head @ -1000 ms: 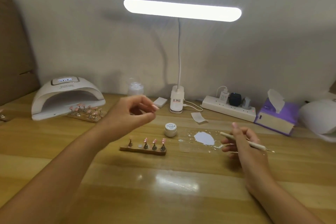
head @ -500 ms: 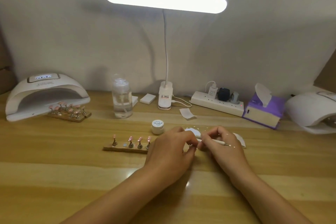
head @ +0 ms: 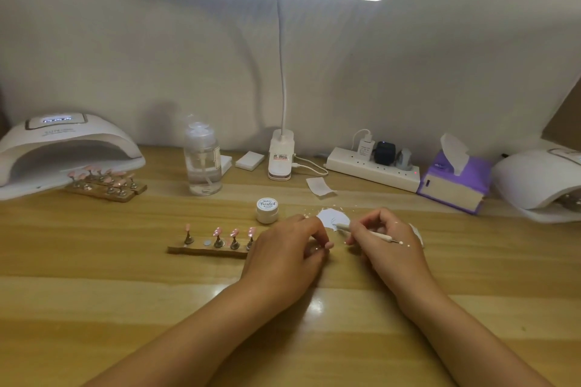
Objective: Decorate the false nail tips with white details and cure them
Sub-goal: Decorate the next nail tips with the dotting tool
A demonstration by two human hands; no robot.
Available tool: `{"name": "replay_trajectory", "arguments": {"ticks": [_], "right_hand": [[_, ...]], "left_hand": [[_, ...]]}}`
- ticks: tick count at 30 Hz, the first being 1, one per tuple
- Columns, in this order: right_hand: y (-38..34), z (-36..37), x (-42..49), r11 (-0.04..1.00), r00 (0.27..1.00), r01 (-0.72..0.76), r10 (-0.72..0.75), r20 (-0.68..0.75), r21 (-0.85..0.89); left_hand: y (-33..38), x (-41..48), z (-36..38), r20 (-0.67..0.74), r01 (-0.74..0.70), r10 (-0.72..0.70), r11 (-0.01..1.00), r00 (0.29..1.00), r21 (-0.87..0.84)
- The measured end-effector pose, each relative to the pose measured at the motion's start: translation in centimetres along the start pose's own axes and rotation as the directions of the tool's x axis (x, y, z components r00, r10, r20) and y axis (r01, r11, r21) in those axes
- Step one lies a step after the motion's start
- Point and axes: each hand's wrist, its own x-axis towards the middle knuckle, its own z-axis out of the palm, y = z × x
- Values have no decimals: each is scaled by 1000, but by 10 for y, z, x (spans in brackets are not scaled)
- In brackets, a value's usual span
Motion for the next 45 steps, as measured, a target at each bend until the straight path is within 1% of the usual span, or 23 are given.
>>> {"name": "replay_trajectory", "arguments": {"ticks": [1,3,6,10,12,16,18,23,27,31,37,39,41,45], "right_hand": [[0,0,0,1000,1000,-10,10,12,2],[0,-1,0,999,1000,-15,15,-9,47],[0,-2,-1,997,999,24,-21,-50,76],[-2,-2,-5,995,997,73,-74,9,73],[-2,-2,-4,997,997,75,-76,15,27],[-2,-1,-3,999,998,47,-47,-30,13],[-3,0,-2,1000,999,31,-31,-41,-4],[-2,0,-4,1000,1000,28,-28,-5,1],[-2,1,-5,996,998,51,-49,37,-69],[-1,1,-3,997,999,40,-39,13,-68],[-1,1,-4,997,999,41,-39,36,-61],[-1,1,-4,998,998,41,-40,41,-38],[-1,1,-4,999,999,25,-26,39,25],[-3,2,-4,994,1000,-4,3,16,108]], "left_hand": [[0,0,0,1,2,-2,1000,1000,7],[0,-1,-1,-3,3,-3,1000,1000,6],[2,-4,-2,-29,-35,38,996,999,87],[5,-10,-1,-74,-65,81,977,994,201],[7,-10,-2,-83,-79,99,972,992,221],[10,-9,-2,-28,-108,113,986,993,127],[9,-11,-1,-13,-118,120,985,993,124],[7,-12,-1,-41,-109,115,986,993,125],[4,-11,1,-49,-85,90,991,995,105],[3,-11,1,-54,-70,75,994,996,88],[2,-9,-1,-68,-27,20,994,997,-110],[0,-9,0,-46,-14,8,991,999,-135],[-1,-8,1,-31,2,-7,989,999,-150],[-3,-7,2,-28,9,-14,987,1000,-161]]}}
